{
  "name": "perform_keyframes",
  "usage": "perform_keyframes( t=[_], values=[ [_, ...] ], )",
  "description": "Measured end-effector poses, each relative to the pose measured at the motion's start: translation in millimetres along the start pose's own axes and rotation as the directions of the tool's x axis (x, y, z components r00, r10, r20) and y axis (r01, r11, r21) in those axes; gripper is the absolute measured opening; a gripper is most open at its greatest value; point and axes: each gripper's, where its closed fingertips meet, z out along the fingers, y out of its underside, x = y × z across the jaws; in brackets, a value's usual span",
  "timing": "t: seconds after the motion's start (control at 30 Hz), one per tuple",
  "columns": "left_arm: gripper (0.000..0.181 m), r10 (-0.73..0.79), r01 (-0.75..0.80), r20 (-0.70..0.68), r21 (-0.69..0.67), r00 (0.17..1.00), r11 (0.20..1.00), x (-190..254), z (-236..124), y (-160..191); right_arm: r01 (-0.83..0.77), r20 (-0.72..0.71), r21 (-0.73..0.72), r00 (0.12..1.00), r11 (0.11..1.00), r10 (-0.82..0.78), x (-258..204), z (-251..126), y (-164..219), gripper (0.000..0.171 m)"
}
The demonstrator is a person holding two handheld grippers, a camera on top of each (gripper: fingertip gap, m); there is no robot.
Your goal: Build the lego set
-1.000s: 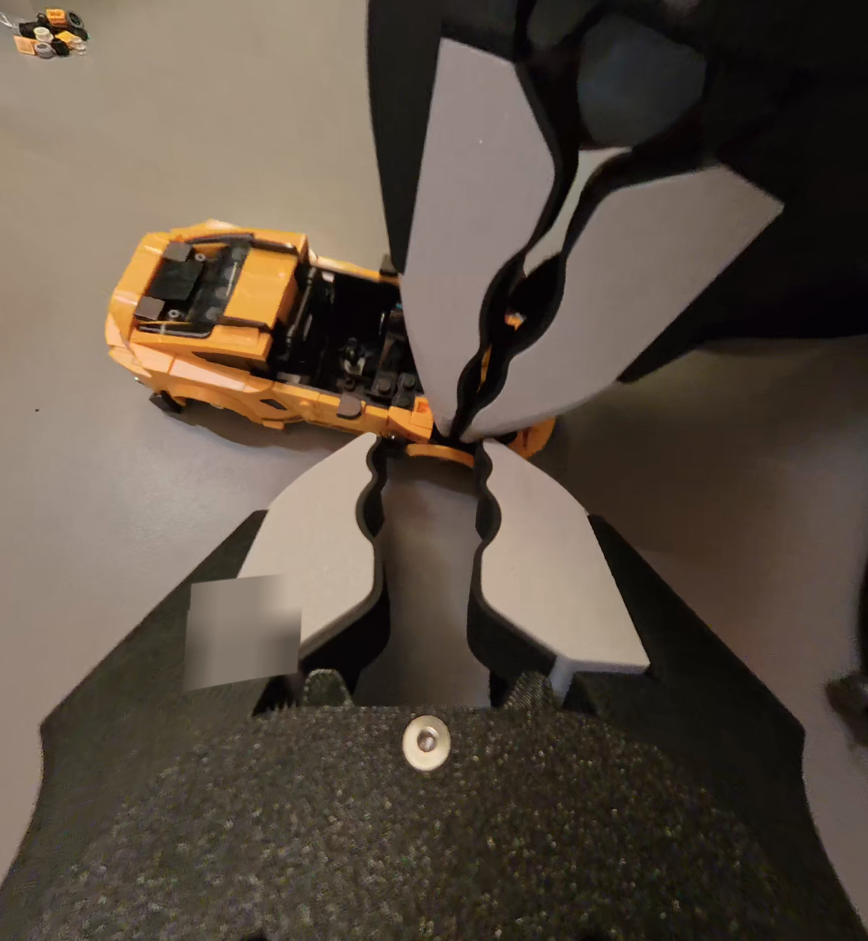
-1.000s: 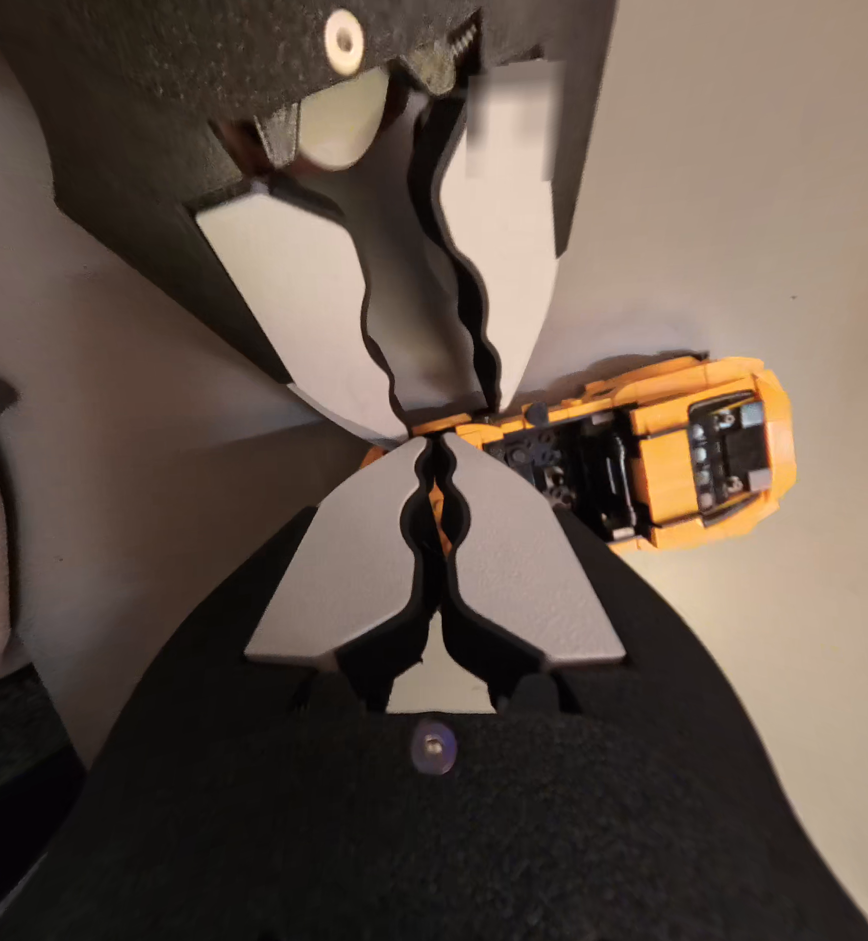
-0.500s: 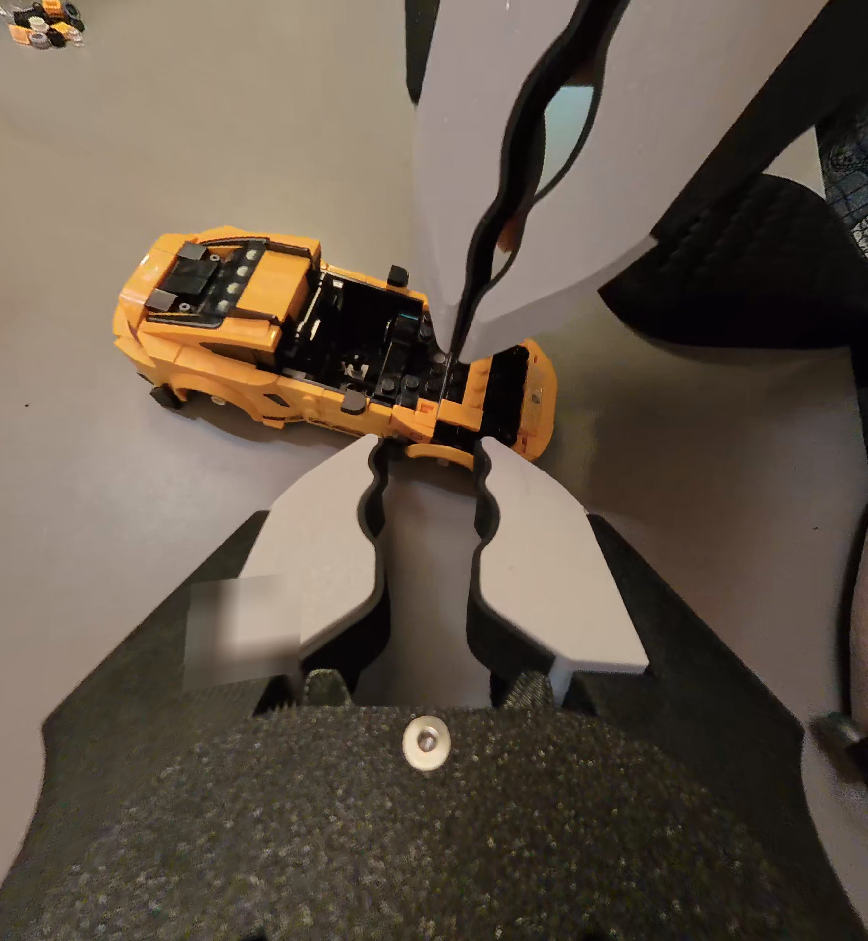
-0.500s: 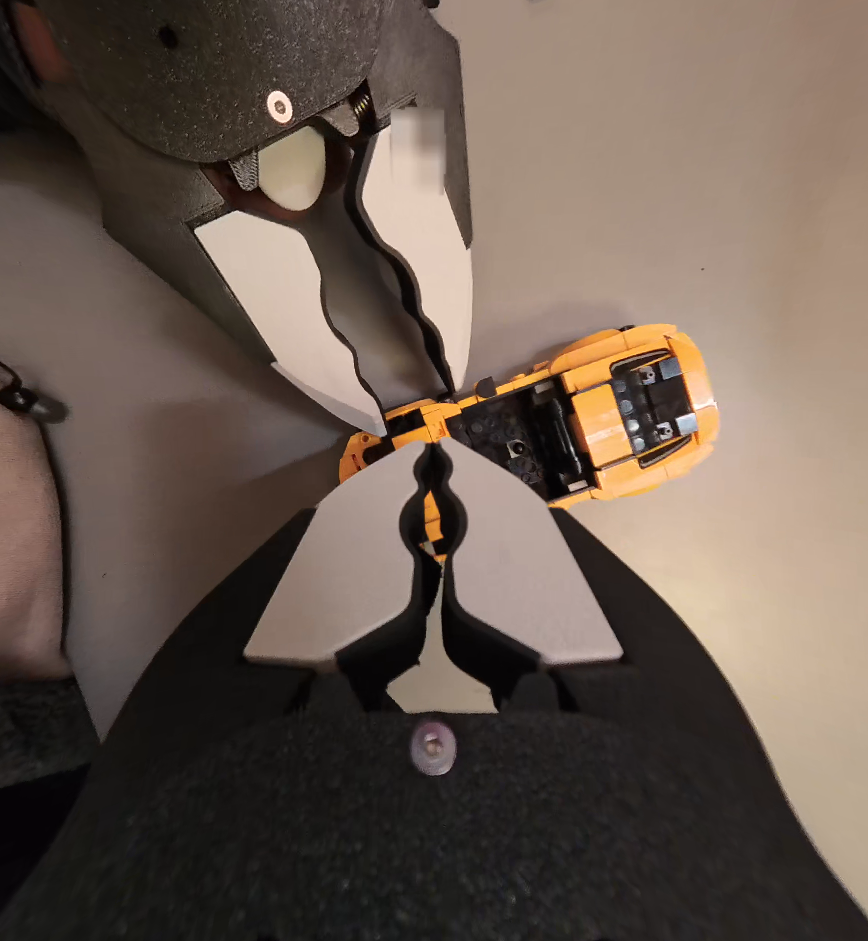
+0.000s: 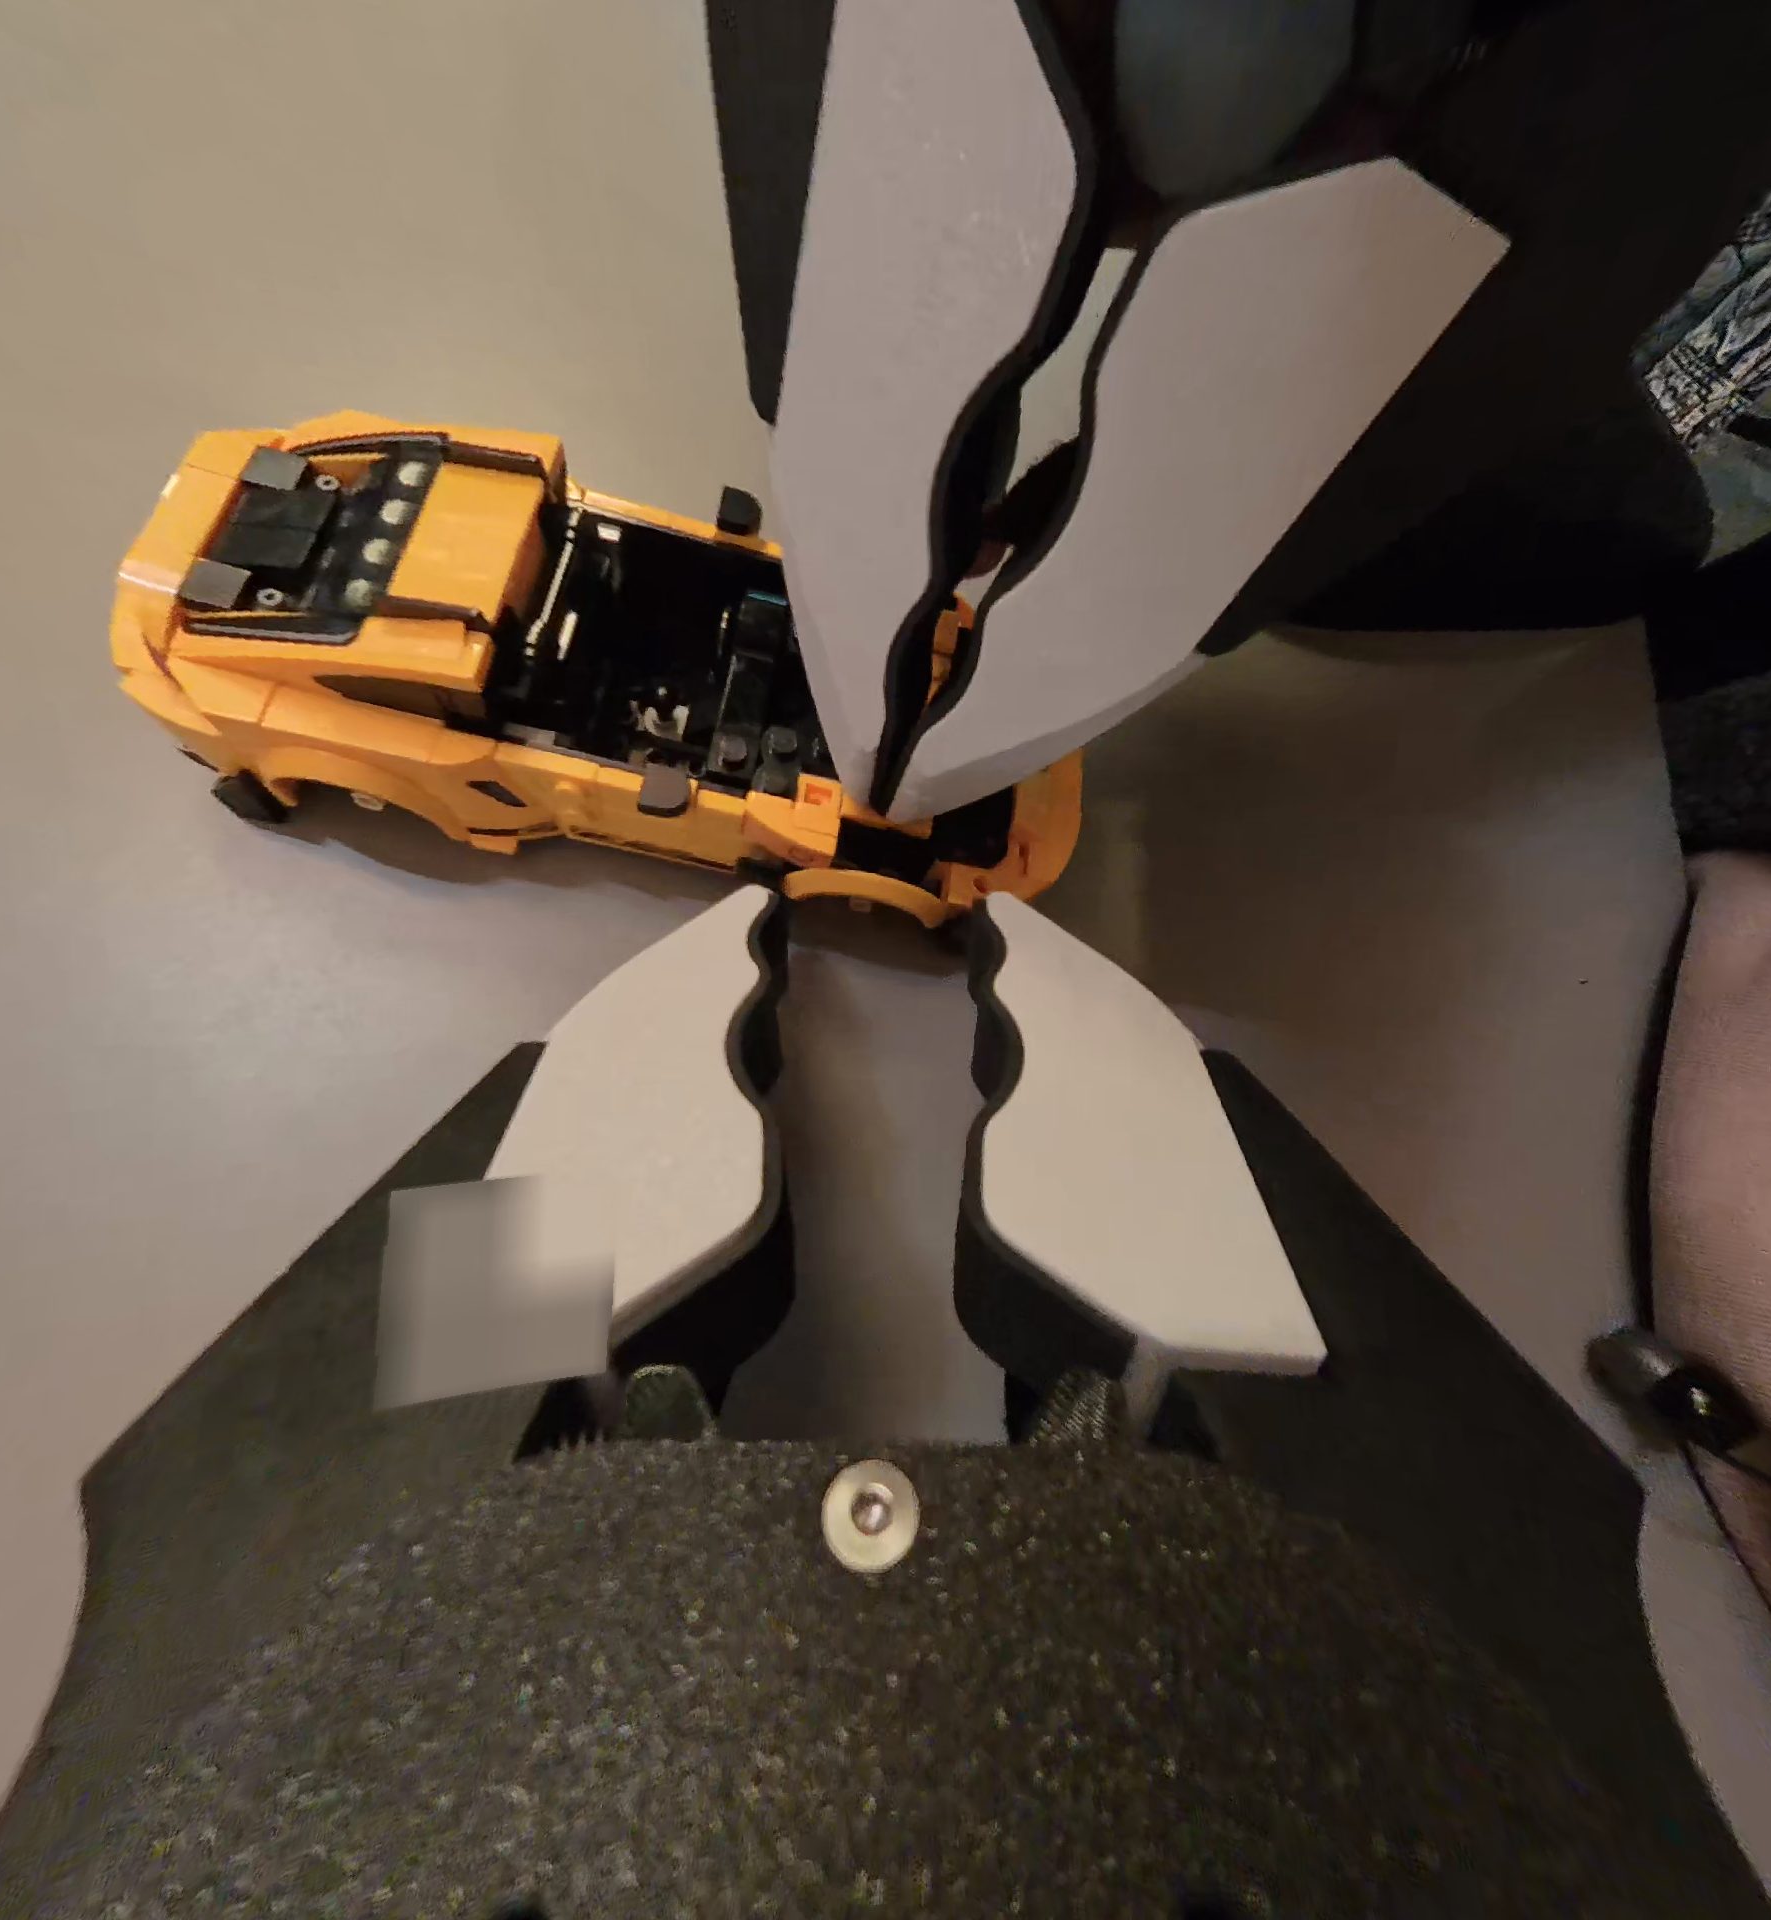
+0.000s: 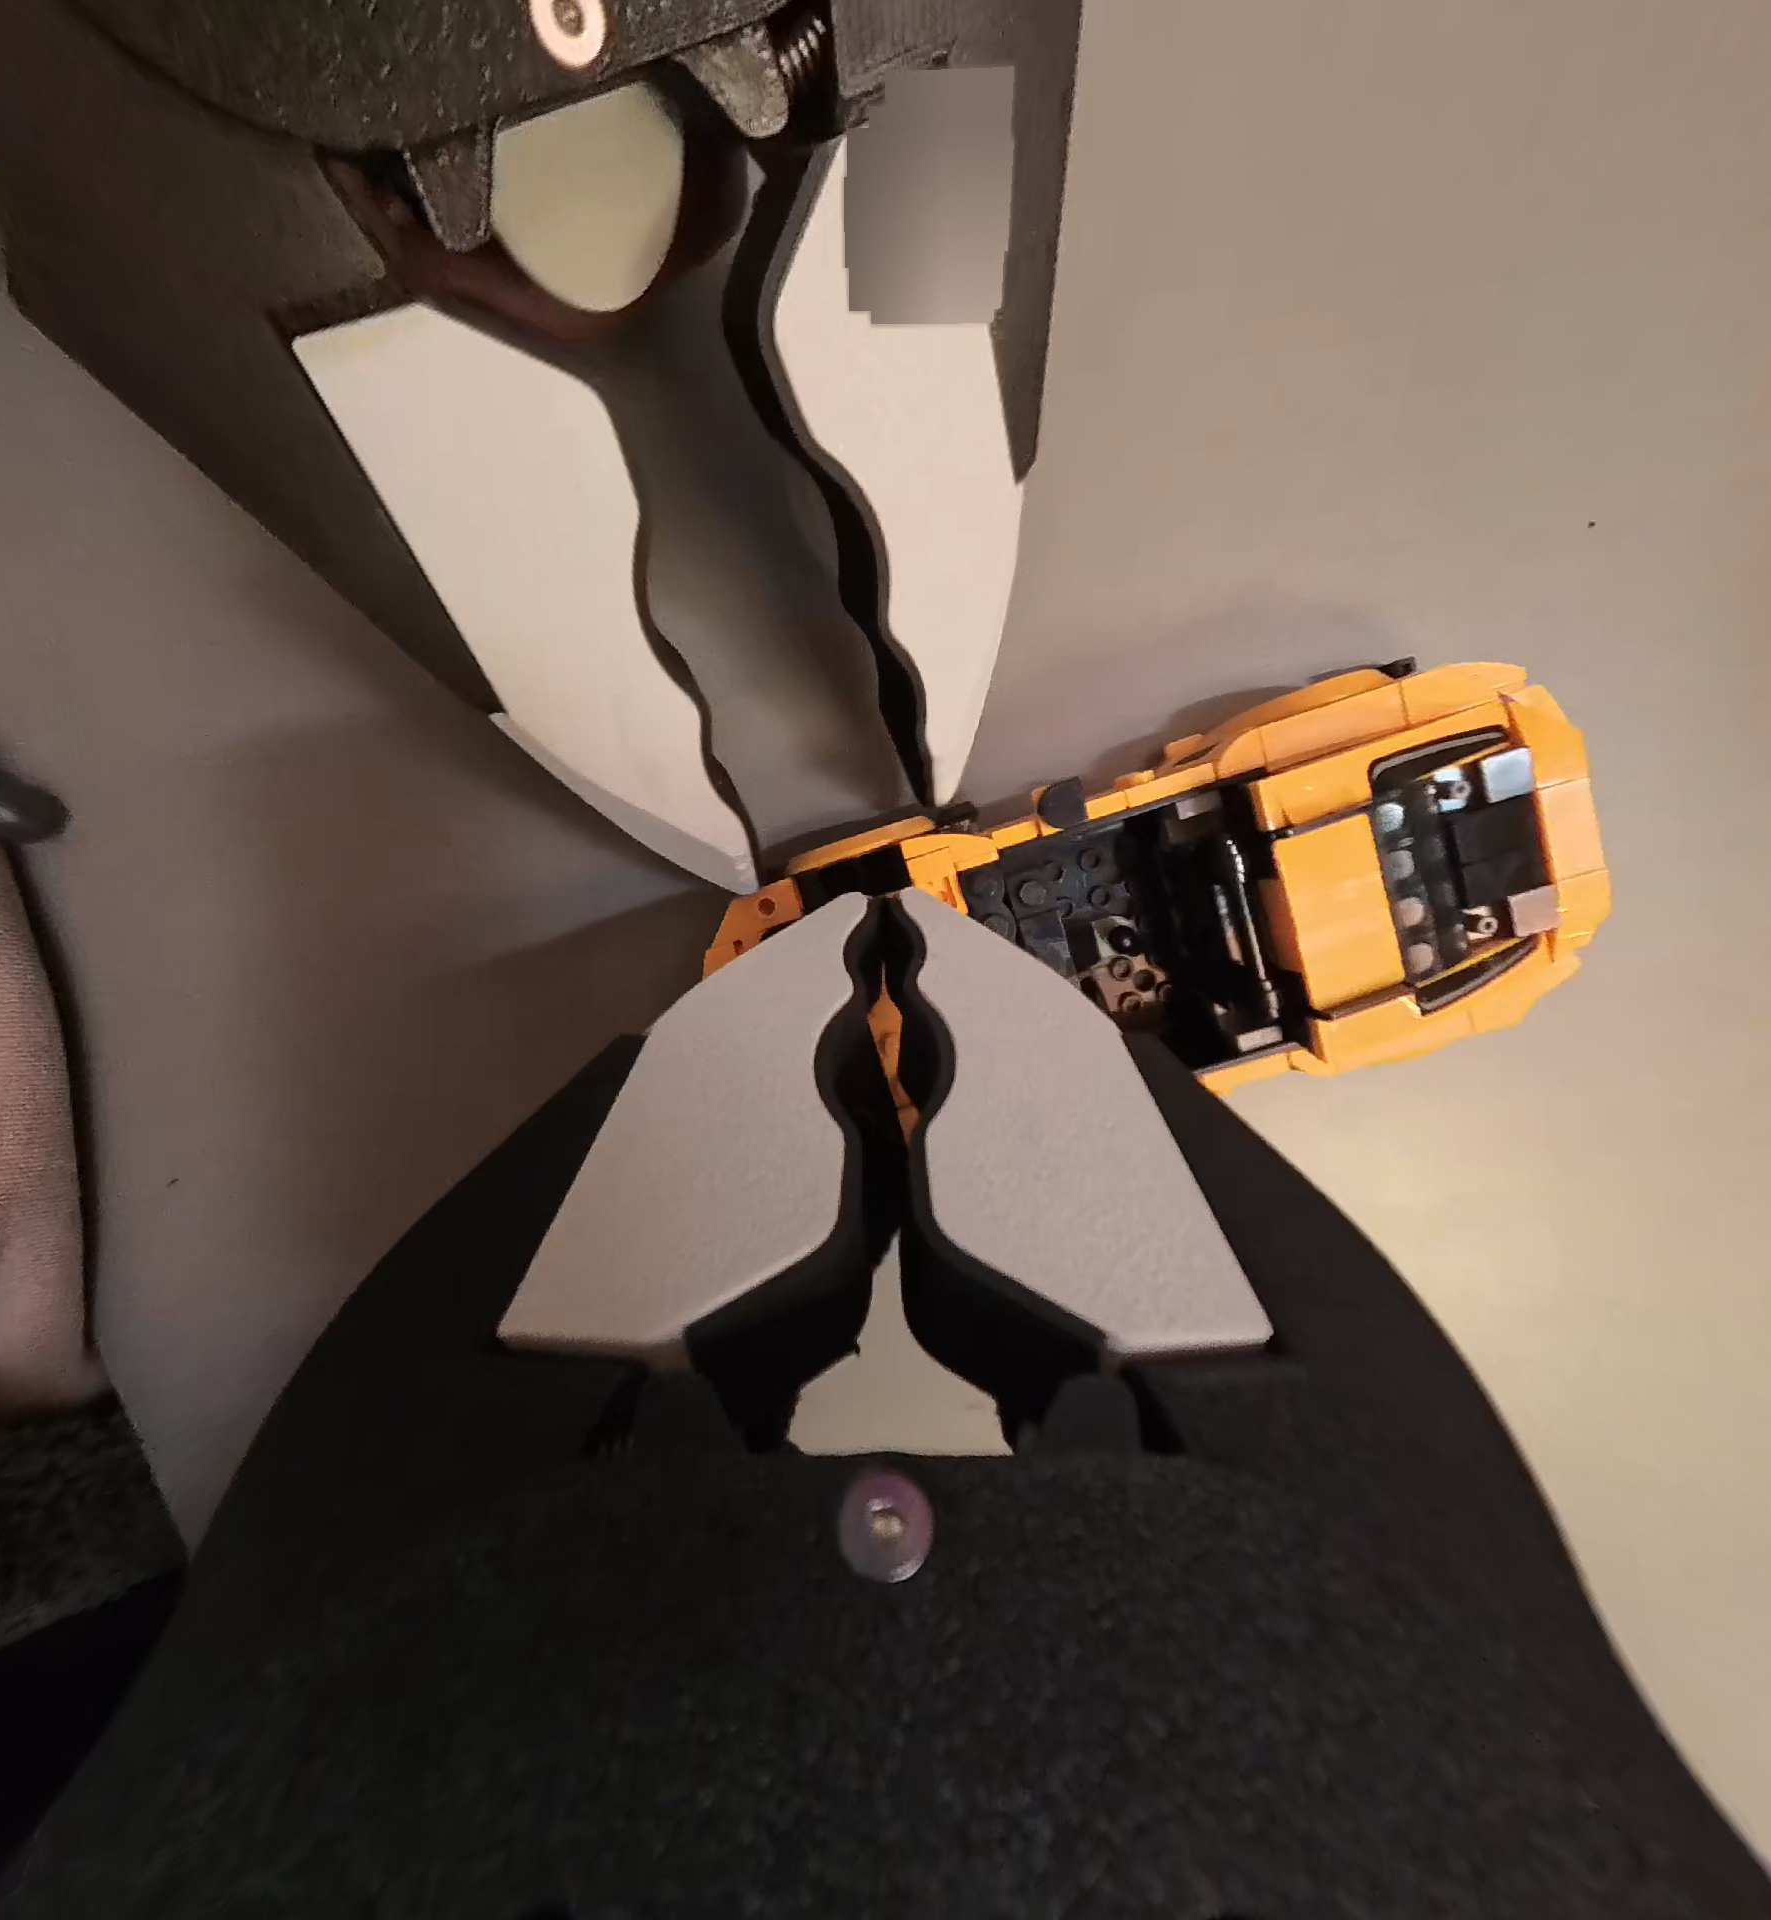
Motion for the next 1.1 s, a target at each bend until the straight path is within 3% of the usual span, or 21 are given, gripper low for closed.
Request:
perform_keyframes(
  t=[0.4,0.63,1.1],
  values=[
    [0.030,-0.014,0.014,-0.003,0.004,1.000,1.000,0.2,1.1,0.1,-0.031,0.030,0.011,0.999,0.999,0.031,0.2,-0.7,0.3,0.000],
    [0.032,0.007,-0.007,0.002,-0.001,1.000,1.000,1.6,1.9,0.4,0.019,-0.034,0.065,0.999,0.998,-0.017,-3.8,-3.3,-9.1,0.000],
    [0.030,0.020,-0.021,-0.014,-0.016,1.000,1.000,7.9,5.4,2.3,0.029,-0.044,-0.020,0.999,0.999,-0.030,-3.0,1.9,-3.0,0.000]
  ],
)
